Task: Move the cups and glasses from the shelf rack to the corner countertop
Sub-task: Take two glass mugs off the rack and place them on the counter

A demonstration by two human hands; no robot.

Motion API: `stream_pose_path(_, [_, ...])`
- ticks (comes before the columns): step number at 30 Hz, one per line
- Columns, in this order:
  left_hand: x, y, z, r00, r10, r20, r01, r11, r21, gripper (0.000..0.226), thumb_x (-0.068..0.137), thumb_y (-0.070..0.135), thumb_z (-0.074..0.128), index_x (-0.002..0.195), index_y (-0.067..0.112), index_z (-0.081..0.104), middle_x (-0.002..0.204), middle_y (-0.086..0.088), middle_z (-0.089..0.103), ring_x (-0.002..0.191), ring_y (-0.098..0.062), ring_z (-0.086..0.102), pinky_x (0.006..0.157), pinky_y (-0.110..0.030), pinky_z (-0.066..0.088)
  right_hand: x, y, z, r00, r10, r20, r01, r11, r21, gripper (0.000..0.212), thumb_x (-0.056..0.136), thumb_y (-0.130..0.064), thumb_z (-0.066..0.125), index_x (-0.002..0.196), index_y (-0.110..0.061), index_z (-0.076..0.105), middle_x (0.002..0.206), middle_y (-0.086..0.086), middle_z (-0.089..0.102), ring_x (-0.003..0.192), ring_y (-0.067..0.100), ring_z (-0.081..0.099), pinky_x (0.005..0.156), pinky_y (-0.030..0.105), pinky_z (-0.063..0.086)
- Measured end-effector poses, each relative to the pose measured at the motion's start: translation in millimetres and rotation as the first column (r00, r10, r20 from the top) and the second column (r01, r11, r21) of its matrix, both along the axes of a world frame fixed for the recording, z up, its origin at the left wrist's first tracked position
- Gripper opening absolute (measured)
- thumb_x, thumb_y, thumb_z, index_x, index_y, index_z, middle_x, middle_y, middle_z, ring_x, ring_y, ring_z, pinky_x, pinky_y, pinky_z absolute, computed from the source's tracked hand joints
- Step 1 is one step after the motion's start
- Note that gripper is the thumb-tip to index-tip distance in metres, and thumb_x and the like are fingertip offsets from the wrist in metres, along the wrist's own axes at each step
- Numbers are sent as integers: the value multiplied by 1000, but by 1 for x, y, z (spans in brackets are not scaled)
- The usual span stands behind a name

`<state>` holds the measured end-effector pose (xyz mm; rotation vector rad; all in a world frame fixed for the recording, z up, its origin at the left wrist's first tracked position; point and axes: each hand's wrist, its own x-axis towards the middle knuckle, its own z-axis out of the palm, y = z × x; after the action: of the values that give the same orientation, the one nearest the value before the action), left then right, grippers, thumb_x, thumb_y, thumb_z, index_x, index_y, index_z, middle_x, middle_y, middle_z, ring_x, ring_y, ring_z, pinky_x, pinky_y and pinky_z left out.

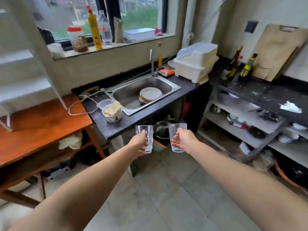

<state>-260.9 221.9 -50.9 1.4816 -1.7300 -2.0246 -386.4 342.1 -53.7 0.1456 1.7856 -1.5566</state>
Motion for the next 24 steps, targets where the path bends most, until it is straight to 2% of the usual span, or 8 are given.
stream_pose_path(1, [-15, 24, -5, 999, -41, -4, 41, 999, 27, 40, 99, 38, 38, 69, 14, 49, 47, 1, 54, 37, -13, 46, 56, -24, 47, -12, 30, -3, 1000, -23, -6, 23, 1000, 18, 32, 101, -22, 35, 72, -11, 45, 72, 5, 47, 64, 21, 56, 52, 30, 47])
stream_pose_path(3, [-49, 68, -19, 991, -135, -8, 135, 988, 78, 42, 99, 41, 38, 76, 11, 55, 59, -3, 61, 46, -15, 56, 67, -33, 57, -34, 84, -10, 996, -87, -7, 87, 995, 44, 31, 100, -20, 35, 72, -10, 45, 73, 5, 47, 63, 21, 57, 49, 29, 48])
stream_pose_path(4, [-66, 93, -25, 982, -187, 2, 186, 978, 93, 44, 100, 42, 37, 73, 11, 53, 65, -5, 58, 47, -16, 54, 67, -33, 57, -45, 113, -14, 992, -124, -3, 124, 990, 66, 32, 101, -20, 34, 72, -11, 44, 73, 5, 46, 62, 20, 57, 46, 29, 48])
stream_pose_path(7, [-111, 159, -35, 945, -324, 35, 320, 942, 98, 47, 100, 41, 35, 64, 13, 44, 66, -4, 48, 47, -14, 34, 51, -23, 36, -69, 189, -20, 968, -250, 9, 248, 963, 105, 34, 102, -21, 34, 70, -11, 42, 71, 4, 45, 59, 20, 55, 37, 23, 48])
stream_pose_path(14, [-206, 282, -38, 772, -623, 124, 610, 782, 128, 45, 98, 50, 33, 75, 14, 48, 78, -3, 57, 60, -16, 43, 63, -30, 43, -121, 331, -28, 835, -550, 9, 547, 833, 77, 36, 102, -22, 35, 69, -10, 41, 69, 6, 41, 58, 21, 50, 50, 29, 45])
stream_pose_path(17, [-250, 322, -39, 709, -690, 146, 682, 724, 107, 45, 98, 49, 35, 74, 13, 49, 74, -4, 55, 61, -17, 44, 67, -32, 45, -145, 377, -29, 767, -641, 26, 637, 766, 90, 37, 102, -20, 34, 67, -8, 40, 69, 8, 41, 56, 20, 50, 45, 28, 45])
stream_pose_path(21, [-319, 364, -38, 642, -752, 145, 739, 658, 144, 44, 99, 45, 37, 73, 11, 47, 72, -6, 50, 60, -18, 42, 64, -35, 48, -191, 424, -33, 664, -744, 73, 741, 668, 74, 32, 100, -14, 34, 69, -9, 39, 68, 8, 38, 53, 20, 45, 33, 16, 44])
stream_pose_path(24, [-382, 389, -45, 577, -809, 111, 789, 588, 177, 41, 99, 44, 37, 83, 9, 50, 73, -6, 48, 63, -18, 40, 84, -40, 50, -239, 450, -36, 611, -789, 66, 787, 614, 60, 29, 100, -12, 35, 72, -9, 41, 67, 7, 38, 53, 20, 44, 32, 16, 44])
